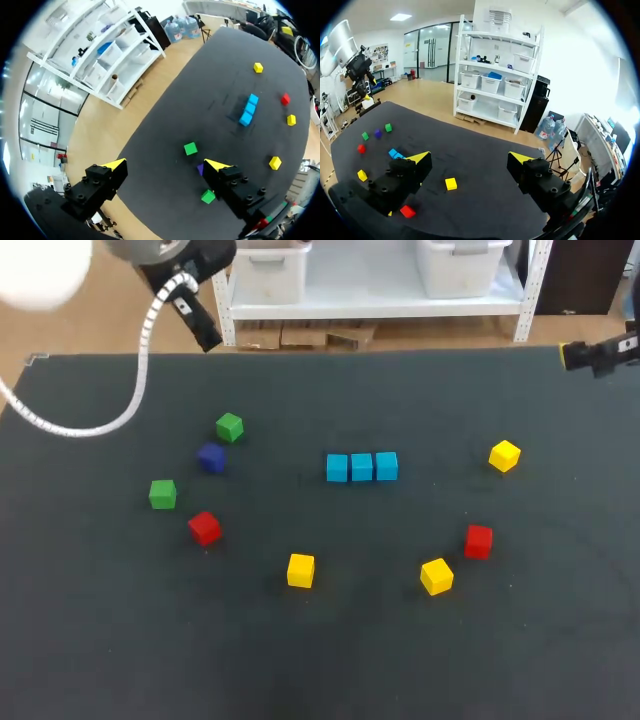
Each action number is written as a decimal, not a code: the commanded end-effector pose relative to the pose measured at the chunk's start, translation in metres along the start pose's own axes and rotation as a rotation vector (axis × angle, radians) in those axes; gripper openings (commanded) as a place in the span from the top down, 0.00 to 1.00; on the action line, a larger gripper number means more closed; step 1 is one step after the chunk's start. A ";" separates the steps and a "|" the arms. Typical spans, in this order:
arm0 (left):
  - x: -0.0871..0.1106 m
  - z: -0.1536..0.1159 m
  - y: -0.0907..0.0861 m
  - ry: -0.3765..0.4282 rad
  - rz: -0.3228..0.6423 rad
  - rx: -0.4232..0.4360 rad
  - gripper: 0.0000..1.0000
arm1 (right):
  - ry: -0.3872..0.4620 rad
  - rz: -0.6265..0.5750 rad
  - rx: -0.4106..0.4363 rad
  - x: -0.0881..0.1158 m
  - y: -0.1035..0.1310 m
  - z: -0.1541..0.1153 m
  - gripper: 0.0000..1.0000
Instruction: Place the blue cubes, place green cubes on the blue cubes, place the yellow cubes on the green cubes, then place the red cubes on the yellow cubes, and place purple cube on the red cubes.
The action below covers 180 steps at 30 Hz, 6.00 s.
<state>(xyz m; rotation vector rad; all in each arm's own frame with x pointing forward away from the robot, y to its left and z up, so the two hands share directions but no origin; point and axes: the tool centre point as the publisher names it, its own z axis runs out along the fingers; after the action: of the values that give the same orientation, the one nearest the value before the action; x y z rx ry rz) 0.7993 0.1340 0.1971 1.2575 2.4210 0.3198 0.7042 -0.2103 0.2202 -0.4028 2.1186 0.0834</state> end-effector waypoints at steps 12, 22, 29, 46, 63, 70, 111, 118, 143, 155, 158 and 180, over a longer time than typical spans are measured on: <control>-0.039 0.057 0.007 0.079 0.029 0.082 0.00 | -0.056 0.000 -0.006 0.003 -0.001 0.003 0.00; -0.036 0.093 -0.001 0.106 -0.035 0.141 0.00 | -0.056 0.000 -0.006 0.003 -0.001 0.003 0.00; -0.024 0.100 -0.017 0.137 -0.094 0.146 0.00 | -0.056 0.000 -0.006 0.003 -0.001 0.003 0.00; 0.005 0.119 -0.051 0.173 -0.150 0.153 0.00 | -0.056 0.000 -0.006 0.003 -0.001 0.003 0.00; 0.007 0.149 -0.049 0.152 -0.121 0.267 0.00 | -0.056 0.000 -0.006 0.003 -0.001 0.003 0.00; 0.006 0.158 -0.046 0.179 -0.096 0.285 0.00 | -0.056 0.000 -0.006 0.003 -0.001 0.003 0.00; 0.010 0.195 -0.061 0.248 -0.080 0.390 0.22 | -0.056 0.000 -0.006 0.003 -0.001 0.003 0.00; 0.012 0.196 -0.061 0.254 -0.089 0.395 0.53 | -0.056 0.000 -0.006 0.003 -0.001 0.003 0.00; -0.003 0.175 -0.069 0.240 0.157 0.405 1.00 | -0.056 0.000 -0.006 0.003 -0.001 0.003 0.00; -0.034 0.133 -0.078 0.161 0.289 0.391 1.00 | -0.056 0.000 -0.006 0.003 -0.001 0.003 0.00; -0.041 0.122 -0.082 0.143 0.299 0.390 1.00 | -0.056 0.000 -0.006 0.003 -0.001 0.003 0.00; -0.088 0.083 -0.133 0.067 0.424 0.389 1.00 | -0.056 0.000 -0.006 0.003 -0.001 0.003 0.00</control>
<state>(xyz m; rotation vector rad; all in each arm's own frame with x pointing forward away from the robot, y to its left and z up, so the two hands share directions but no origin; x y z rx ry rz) 0.7889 -0.0099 0.0933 1.9637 2.3323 -0.0117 0.7046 -0.2105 0.2203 -0.4037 2.1158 0.0845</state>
